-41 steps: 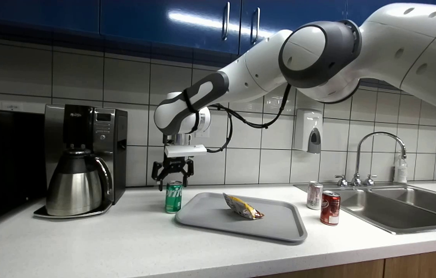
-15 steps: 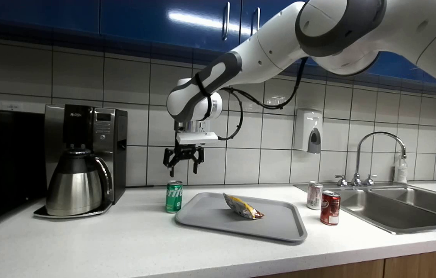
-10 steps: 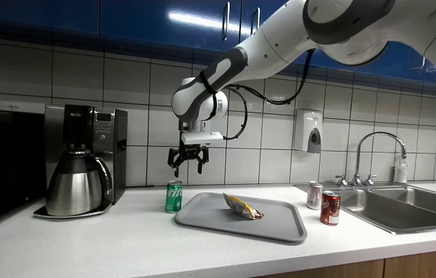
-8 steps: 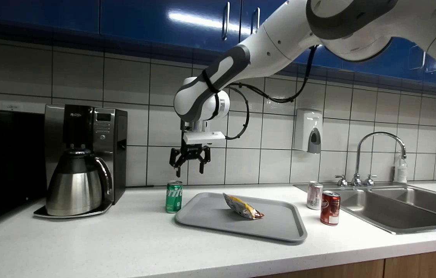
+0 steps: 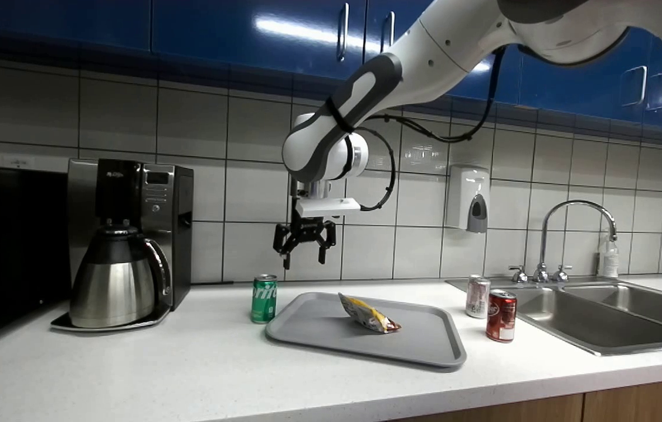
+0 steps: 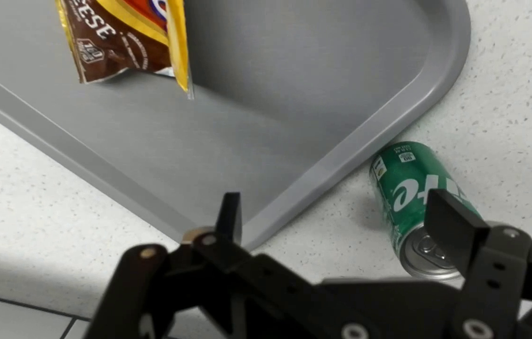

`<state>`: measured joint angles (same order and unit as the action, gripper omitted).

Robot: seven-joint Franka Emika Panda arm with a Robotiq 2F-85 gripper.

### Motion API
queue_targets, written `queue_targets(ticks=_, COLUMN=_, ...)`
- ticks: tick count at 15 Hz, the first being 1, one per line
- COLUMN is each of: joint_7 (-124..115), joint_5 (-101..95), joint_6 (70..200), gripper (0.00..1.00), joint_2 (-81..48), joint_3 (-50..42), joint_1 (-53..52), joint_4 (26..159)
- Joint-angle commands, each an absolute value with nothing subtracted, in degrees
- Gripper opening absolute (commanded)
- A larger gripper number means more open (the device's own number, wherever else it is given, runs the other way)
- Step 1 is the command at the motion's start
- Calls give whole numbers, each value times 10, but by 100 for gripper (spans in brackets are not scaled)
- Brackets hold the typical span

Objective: Remove the red, grey and green cans from the tray

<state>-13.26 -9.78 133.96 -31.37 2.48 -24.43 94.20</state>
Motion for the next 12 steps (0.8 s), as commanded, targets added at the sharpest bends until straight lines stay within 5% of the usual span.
queue_targets(ticks=1, joint_7=-126, joint_5=-101, joint_6=1363, gripper=100, joint_2=-259, joint_3=41, joint_1=-221, joint_4=1021)
queue_targets(ticks=12, joint_7=-124, joint_5=-96, joint_6=1401, gripper=100, joint_2=-164, joint_3=50, joint_1=-190, joint_4=1157)
